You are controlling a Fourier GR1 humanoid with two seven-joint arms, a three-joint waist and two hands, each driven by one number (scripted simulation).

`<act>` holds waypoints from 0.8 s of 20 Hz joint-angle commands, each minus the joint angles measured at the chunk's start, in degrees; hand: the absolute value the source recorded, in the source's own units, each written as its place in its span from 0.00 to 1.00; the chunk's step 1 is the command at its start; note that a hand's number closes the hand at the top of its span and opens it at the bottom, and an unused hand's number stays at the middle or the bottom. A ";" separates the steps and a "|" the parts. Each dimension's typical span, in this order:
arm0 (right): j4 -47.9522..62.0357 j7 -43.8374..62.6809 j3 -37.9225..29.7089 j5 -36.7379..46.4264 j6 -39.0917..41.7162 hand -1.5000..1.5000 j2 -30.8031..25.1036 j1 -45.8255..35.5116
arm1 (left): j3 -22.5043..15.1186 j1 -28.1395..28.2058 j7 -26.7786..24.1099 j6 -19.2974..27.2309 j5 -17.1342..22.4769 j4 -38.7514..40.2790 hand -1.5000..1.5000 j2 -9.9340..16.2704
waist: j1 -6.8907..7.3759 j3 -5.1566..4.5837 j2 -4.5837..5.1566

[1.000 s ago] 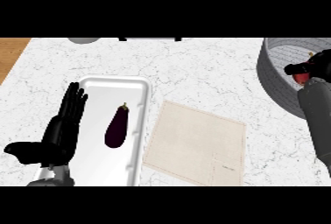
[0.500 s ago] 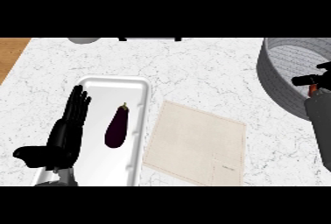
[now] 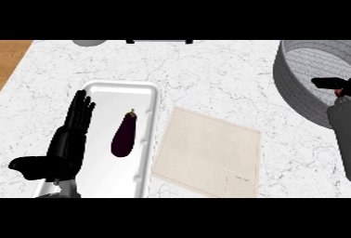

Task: Pick the pear from the placemat and place it in the basket

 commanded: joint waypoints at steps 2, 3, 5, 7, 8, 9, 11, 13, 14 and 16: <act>-2.84 0.53 0.92 3.30 -5.71 0.00 -1.30 -0.74 | 0.09 -1.54 -0.37 0.78 -0.69 3.06 0.50 -0.77 | -0.17 -0.02 0.03; -1.49 1.75 0.59 4.97 -8.36 0.00 -1.28 -0.55 | 0.77 0.70 -2.14 -1.53 1.05 1.98 0.50 0.37 | 0.11 -0.02 0.06; -9.21 3.06 1.04 5.27 -7.75 0.00 -0.89 4.45 | 0.49 -4.04 1.90 1.02 -0.73 1.28 0.50 -0.07 | -0.97 -0.04 -0.24; -8.75 6.65 0.55 7.78 -5.51 0.00 -2.74 2.08 | 1.73 -2.75 1.25 0.56 0.55 0.93 0.50 0.16 | -0.45 -0.04 -0.14; -15.55 10.10 1.92 9.40 -1.21 0.00 -2.42 4.59 | 1.79 -2.62 0.33 0.88 -0.37 1.67 0.50 0.40 | -0.99 -0.08 -0.34; -16.80 13.38 1.73 11.68 -0.94 0.00 -2.15 4.27 | 0.09 0.53 1.08 0.95 -1.01 -0.96 0.50 -0.21 | -0.79 -0.08 -0.38; -23.37 17.37 1.76 13.79 1.06 0.00 -0.72 6.81 | 2.46 -1.23 0.55 -0.50 1.24 1.36 0.50 0.87 | -1.08 -0.10 -0.40; -27.30 15.74 -0.69 13.01 -2.41 0.00 -1.32 13.08 | 0.35 0.69 1.64 0.54 -0.34 -1.17 0.50 -0.18 | -1.34 -0.06 -0.45; -30.52 18.46 -1.42 13.68 -1.06 0.00 -0.56 12.53 | 3.53 -1.93 -0.14 -0.19 1.28 2.55 0.50 1.16 | -1.72 -0.10 -0.45; -35.65 15.84 -4.51 8.65 0.42 0.00 -3.12 14.67 | 3.20 2.20 -2.40 -2.61 2.80 1.74 0.50 1.51 | -1.79 -0.09 -0.58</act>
